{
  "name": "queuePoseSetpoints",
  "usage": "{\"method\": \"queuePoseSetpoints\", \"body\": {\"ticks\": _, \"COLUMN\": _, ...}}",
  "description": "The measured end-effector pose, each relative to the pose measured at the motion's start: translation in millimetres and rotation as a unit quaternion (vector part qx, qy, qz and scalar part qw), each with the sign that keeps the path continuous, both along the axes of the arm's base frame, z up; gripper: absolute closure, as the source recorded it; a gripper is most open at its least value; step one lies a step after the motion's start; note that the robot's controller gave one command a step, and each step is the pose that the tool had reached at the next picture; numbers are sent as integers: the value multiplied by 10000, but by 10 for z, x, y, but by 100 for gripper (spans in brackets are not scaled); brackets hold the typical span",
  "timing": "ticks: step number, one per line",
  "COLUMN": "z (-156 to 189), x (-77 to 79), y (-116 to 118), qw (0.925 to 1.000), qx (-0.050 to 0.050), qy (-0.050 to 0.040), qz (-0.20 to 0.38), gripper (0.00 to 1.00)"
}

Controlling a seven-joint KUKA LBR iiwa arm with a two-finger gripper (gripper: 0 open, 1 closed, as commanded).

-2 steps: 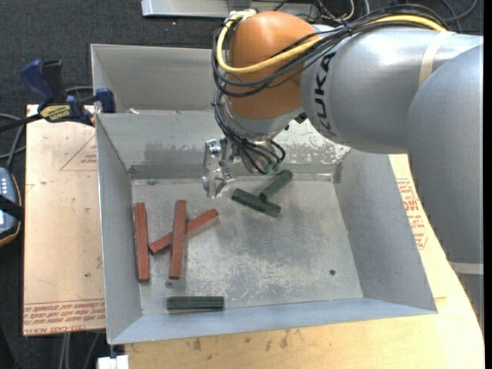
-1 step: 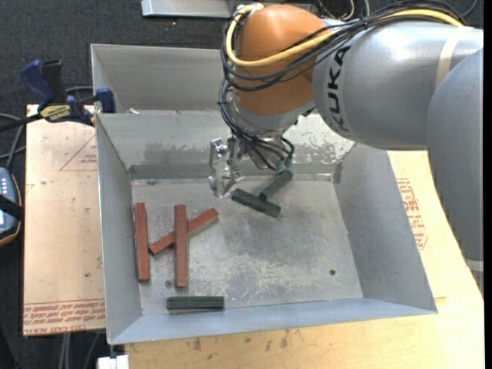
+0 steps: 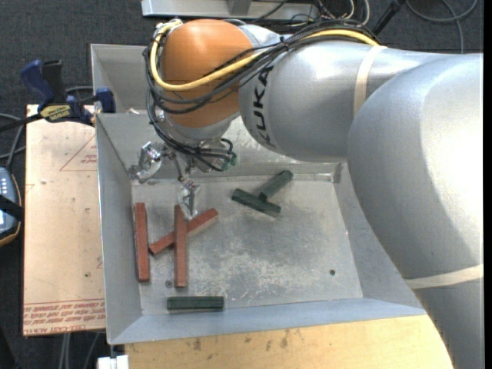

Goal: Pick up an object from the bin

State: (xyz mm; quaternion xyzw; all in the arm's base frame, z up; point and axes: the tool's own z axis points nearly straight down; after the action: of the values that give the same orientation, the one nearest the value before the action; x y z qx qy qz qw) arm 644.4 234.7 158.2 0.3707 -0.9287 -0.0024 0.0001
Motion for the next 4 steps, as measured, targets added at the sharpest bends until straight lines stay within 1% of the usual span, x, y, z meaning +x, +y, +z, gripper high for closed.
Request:
{"method": "queuePoseSetpoints", "body": {"ticks": 1, "z": 31, "x": 23, "y": -30, "qw": 10000, "qx": -4, "qy": -26, "qz": -26, "gripper": 0}}
{"method": "queuePoseSetpoints", "body": {"ticks": 2, "z": -170, "x": -169, "y": -149, "qw": 9994, "qx": 7, "qy": -66, "qz": 345, "gripper": 0}}
{"method": "queuePoseSetpoints", "body": {"ticks": 3, "z": -711, "x": -169, "y": -296, "qw": 9937, "qx": -7, "qy": -46, "qz": 1124, "gripper": 0}}
{"method": "queuePoseSetpoints", "body": {"ticks": 4, "z": -773, "x": -158, "y": -303, "qw": 9911, "qx": 3, "qy": -38, "qz": 1328, "gripper": 100}}
